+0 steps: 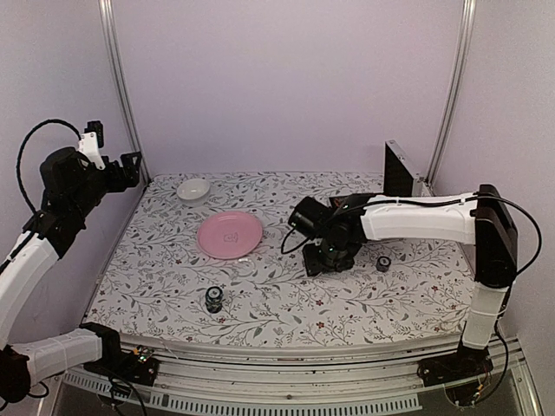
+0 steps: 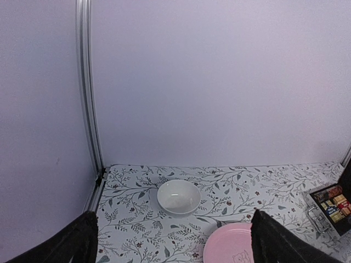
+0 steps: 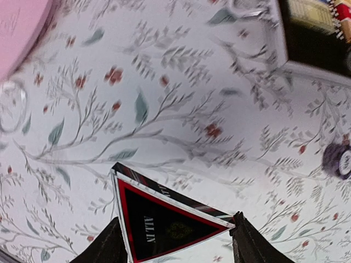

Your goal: Pack up texas hold em set

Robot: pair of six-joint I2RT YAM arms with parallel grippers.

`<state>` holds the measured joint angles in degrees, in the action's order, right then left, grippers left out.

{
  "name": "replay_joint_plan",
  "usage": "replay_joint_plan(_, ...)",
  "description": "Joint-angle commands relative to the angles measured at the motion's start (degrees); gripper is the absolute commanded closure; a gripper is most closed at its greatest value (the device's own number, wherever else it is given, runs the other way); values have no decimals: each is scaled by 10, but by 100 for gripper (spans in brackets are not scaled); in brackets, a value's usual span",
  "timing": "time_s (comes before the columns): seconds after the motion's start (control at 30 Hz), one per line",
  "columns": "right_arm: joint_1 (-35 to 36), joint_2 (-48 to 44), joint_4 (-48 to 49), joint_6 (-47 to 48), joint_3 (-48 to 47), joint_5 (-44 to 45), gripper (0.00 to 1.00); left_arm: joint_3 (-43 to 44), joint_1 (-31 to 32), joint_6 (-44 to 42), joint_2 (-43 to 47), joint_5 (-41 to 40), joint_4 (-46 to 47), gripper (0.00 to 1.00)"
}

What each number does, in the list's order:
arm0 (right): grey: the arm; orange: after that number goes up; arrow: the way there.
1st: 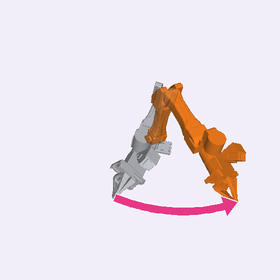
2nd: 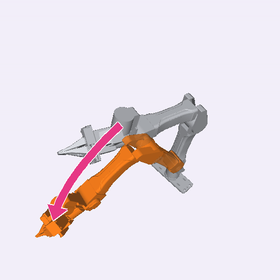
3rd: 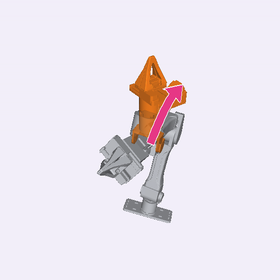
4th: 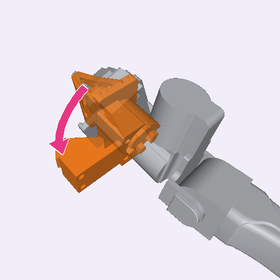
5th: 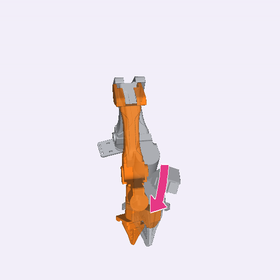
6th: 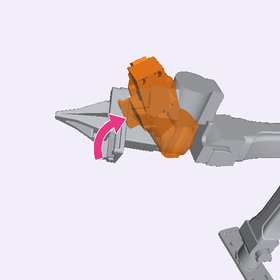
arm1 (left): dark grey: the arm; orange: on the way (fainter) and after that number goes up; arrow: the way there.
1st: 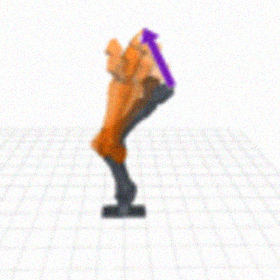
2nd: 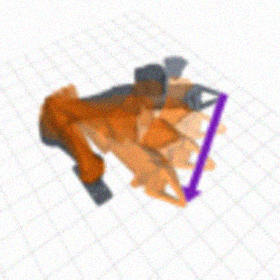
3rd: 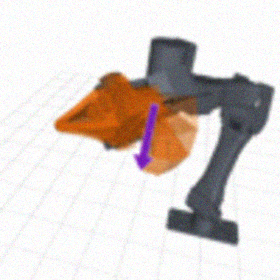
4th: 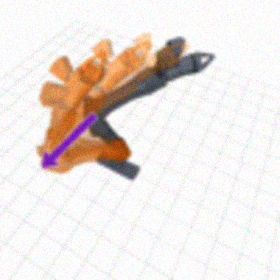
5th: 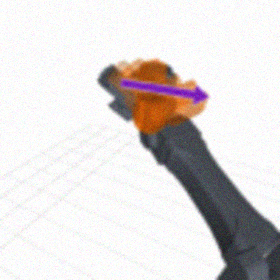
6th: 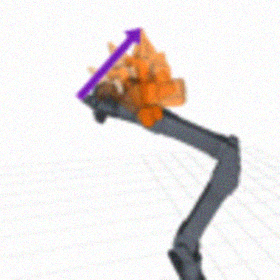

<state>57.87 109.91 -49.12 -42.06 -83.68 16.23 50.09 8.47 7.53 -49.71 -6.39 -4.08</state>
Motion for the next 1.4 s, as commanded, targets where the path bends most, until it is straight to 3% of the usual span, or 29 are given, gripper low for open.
replay_joint_plan(0.0, -97, -42, 48, 91, 0, 41, 45, -6, 5, -3, 4, 6, 13, 3)
replay_joint_plan(0.17, -200, -2, 100, 175, -30, -2, 45, -6, 6, -4, 4, 7, 14, 3)
replay_joint_plan(0.4, -276, 82, 123, 247, -102, -24, 46, -5, 5, -2, 0, 15, 13, 3)
replay_joint_plan(0.77, -318, 147, 143, 339, -157, -81, 45, -2, 5, 1, -6, 27, 11, 3)
replay_joint_plan(1.37, -334, 207, 124, 327, -206, -106, 43, -1, 5, 3, -5, 33, 11, 3)
